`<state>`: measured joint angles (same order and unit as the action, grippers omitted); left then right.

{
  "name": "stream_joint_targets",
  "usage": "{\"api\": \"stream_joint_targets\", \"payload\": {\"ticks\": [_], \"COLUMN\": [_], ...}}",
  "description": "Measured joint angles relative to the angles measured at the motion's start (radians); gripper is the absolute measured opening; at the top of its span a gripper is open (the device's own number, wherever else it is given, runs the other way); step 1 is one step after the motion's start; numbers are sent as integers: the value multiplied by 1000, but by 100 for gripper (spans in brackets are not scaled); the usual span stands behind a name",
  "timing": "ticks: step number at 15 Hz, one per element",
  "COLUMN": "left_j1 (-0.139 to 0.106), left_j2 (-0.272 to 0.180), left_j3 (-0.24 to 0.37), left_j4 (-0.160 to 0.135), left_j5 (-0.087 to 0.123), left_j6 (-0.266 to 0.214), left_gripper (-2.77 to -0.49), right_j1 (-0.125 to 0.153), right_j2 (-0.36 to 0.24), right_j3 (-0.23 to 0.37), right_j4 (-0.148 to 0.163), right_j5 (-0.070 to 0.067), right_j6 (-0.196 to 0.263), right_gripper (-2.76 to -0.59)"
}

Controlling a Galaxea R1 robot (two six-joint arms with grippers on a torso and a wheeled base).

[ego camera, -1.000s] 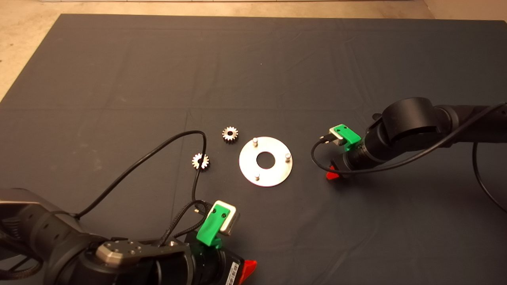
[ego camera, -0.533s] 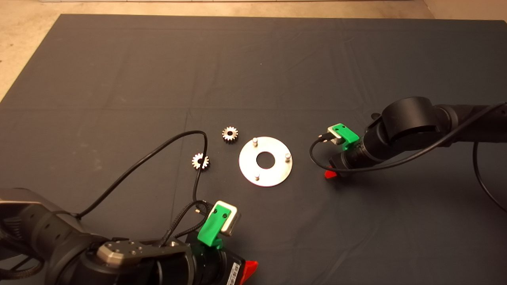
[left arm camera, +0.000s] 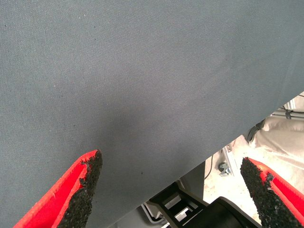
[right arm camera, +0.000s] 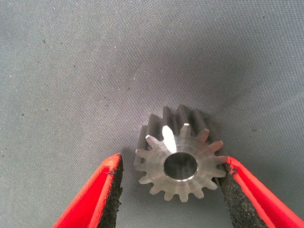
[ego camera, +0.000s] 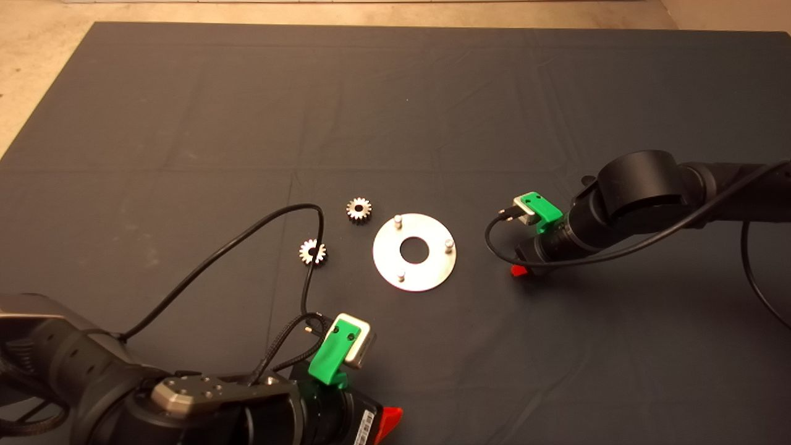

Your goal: Install three planetary gears onto the carrier pins

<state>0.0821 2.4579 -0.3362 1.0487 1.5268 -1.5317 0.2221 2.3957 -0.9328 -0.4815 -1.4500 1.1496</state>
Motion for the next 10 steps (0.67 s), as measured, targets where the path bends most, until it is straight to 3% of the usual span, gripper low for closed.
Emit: {"api": "stream_joint_targets", "payload": {"ticks": [5,10], "left_j1": [0,0], "left_j2": [0,0], "left_j3": [0,0], "left_j4": [0,0], "left_j5": [0,0], "left_j6": [0,0], "left_gripper": [-120,-120], "right_j1": [0,0], "right_j2": [-3,-3], "right_j3": [0,0], "right_j4": [0,0], "right_j5": [-5,-5], "right_j6": [0,0], "right_gripper": [-220,-229]}}
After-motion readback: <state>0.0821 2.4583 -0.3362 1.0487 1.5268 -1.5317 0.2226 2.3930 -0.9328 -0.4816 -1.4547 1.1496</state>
